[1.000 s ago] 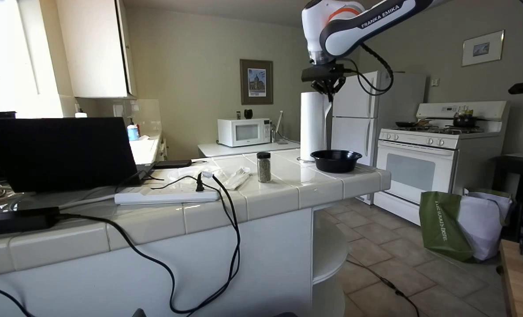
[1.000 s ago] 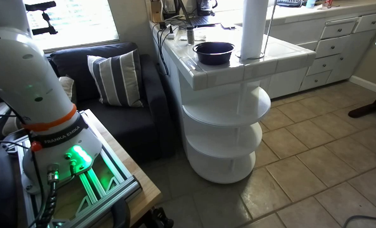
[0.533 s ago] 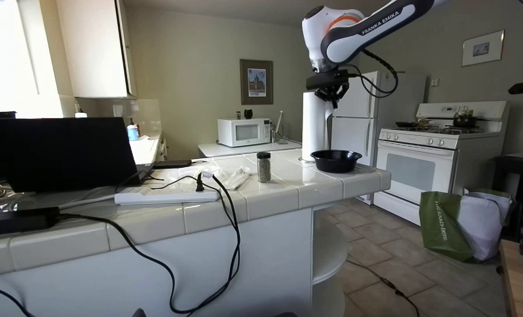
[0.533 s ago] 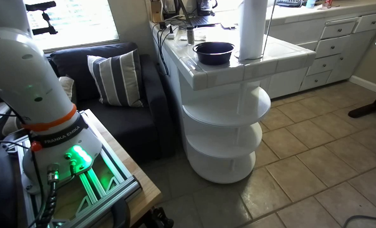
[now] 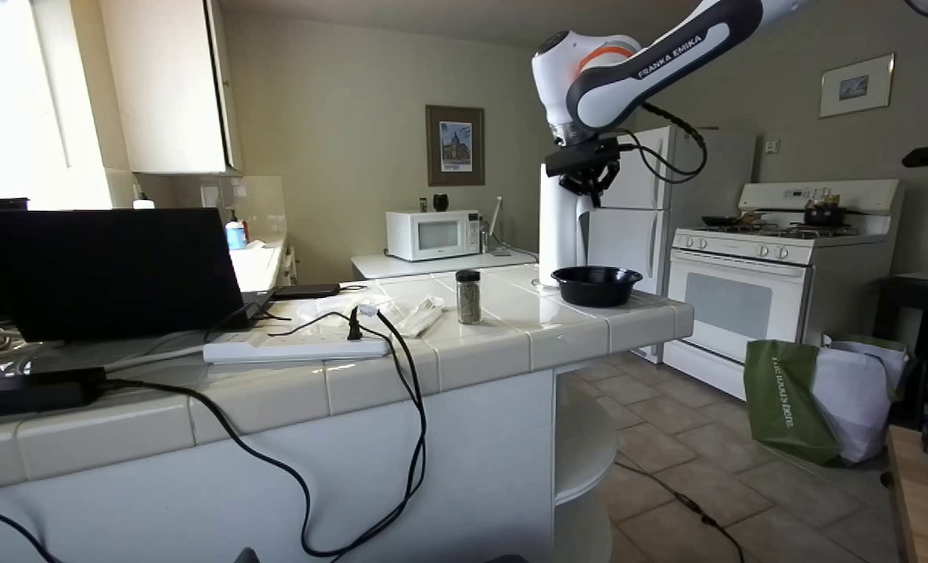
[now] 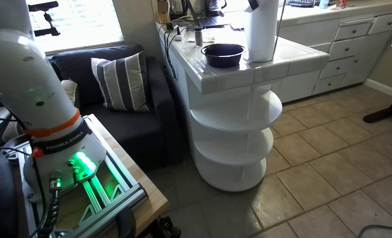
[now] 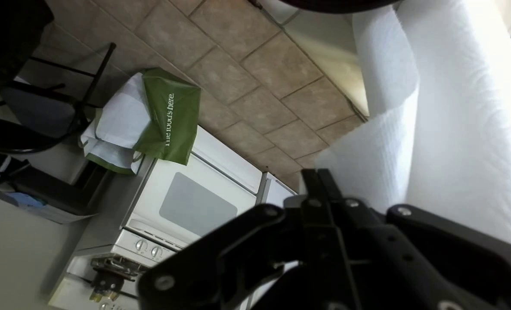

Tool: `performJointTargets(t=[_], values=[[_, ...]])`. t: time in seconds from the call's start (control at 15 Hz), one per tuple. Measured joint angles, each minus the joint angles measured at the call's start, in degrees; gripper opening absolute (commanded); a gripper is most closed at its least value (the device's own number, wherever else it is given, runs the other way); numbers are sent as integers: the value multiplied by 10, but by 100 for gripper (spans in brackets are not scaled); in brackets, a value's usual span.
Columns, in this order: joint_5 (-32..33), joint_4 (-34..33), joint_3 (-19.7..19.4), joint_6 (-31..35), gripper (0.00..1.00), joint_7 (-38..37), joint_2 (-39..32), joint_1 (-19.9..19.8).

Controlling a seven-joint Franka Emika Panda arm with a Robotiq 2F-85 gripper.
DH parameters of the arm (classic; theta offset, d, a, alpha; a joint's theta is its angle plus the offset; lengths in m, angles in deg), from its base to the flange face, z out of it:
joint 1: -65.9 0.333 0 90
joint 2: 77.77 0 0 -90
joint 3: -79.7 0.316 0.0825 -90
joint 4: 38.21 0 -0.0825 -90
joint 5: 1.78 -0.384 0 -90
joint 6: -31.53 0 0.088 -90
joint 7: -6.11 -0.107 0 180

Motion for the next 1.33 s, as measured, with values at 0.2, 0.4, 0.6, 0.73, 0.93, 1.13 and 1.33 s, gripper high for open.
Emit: performJointTargets(t=[0.2,0.4,0.6,0.73,0.93,1.13,1.33], values=[[-1,2,0,0,0,2,-9,0],[-1,2,0,0,0,3,-18,0],[-1,2,0,1,0,3,-24,0],[-9,3,0,12,0,7,-24,-1],[-30,5,2,30,0,21,-22,0],[-46,10,3,32,0,31,-11,3],[-60,12,7,32,0,36,6,5]])
